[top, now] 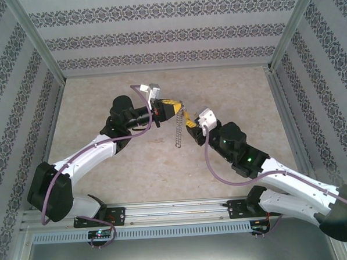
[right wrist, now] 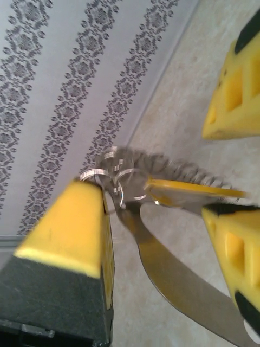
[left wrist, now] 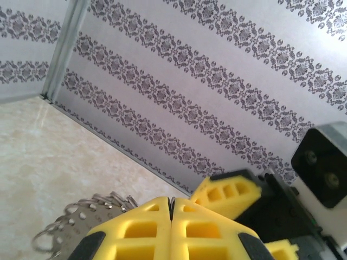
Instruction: Put the keys on the keyring
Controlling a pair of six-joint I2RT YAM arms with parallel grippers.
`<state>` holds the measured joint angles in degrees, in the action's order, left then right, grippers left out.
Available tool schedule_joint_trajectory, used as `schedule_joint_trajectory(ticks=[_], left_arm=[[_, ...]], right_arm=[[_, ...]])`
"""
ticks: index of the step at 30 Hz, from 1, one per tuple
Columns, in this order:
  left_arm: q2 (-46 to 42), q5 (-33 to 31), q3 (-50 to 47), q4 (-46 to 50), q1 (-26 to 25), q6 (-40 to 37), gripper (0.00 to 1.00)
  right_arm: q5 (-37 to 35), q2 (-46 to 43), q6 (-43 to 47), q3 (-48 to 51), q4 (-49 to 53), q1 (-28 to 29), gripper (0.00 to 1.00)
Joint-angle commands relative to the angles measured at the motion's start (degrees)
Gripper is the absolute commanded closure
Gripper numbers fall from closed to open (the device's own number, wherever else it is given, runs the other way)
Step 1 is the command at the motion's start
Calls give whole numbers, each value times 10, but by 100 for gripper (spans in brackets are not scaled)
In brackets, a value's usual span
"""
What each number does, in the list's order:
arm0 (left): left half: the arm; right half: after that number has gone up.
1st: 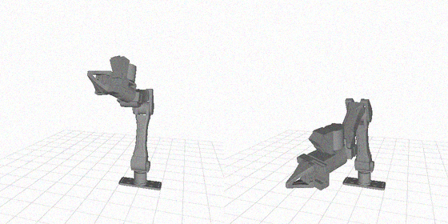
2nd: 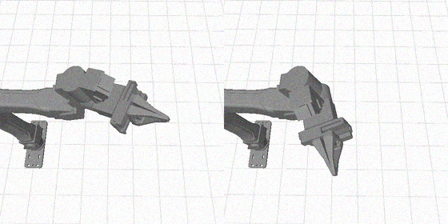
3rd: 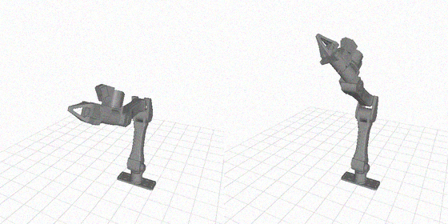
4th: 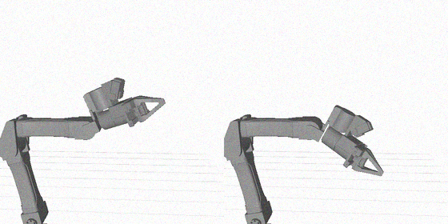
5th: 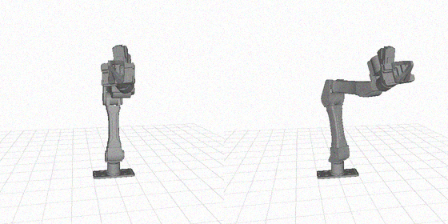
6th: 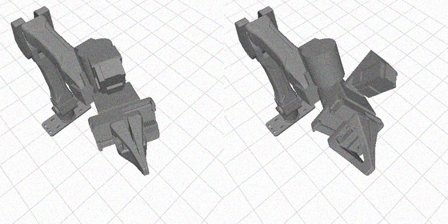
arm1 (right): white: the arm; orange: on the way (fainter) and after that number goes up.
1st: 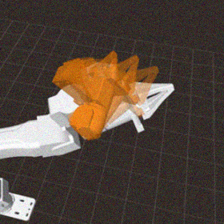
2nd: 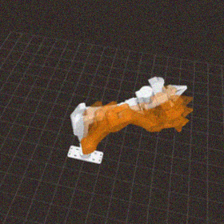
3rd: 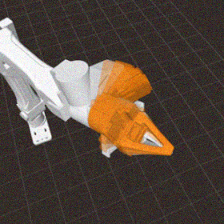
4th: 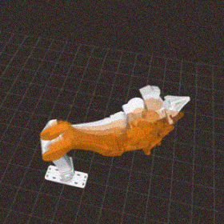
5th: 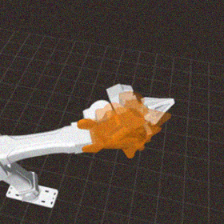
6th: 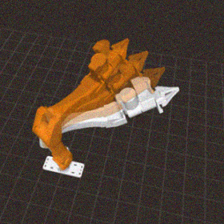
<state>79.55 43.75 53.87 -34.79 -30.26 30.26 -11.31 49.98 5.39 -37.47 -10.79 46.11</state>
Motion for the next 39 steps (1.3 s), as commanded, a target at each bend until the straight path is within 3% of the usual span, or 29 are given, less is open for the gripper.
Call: schedule_joint_trajectory(ticks=[1,5,10,18,26,39], left_arm=[[-26,-23,-5,-72,3,-19,100],[-32,-20,-11,-80,4,-42,100],[-23,9,-23,-140,4,-38,100],[-9,28,-16,-157,5,-31,100],[-1,27,-13,-167,4,-21,100],[4,28,-10,-181,4,-6,100]], right_arm=[[68,-52,-53,18,9,-36,59],[129,-94,-115,32,4,-100,58],[243,-85,-199,18,-31,-173,57],[393,0,-261,-47,-85,-202,54],[436,48,-312,-57,-172,-205,54],[459,98,-345,-67,-226,-197,55]])
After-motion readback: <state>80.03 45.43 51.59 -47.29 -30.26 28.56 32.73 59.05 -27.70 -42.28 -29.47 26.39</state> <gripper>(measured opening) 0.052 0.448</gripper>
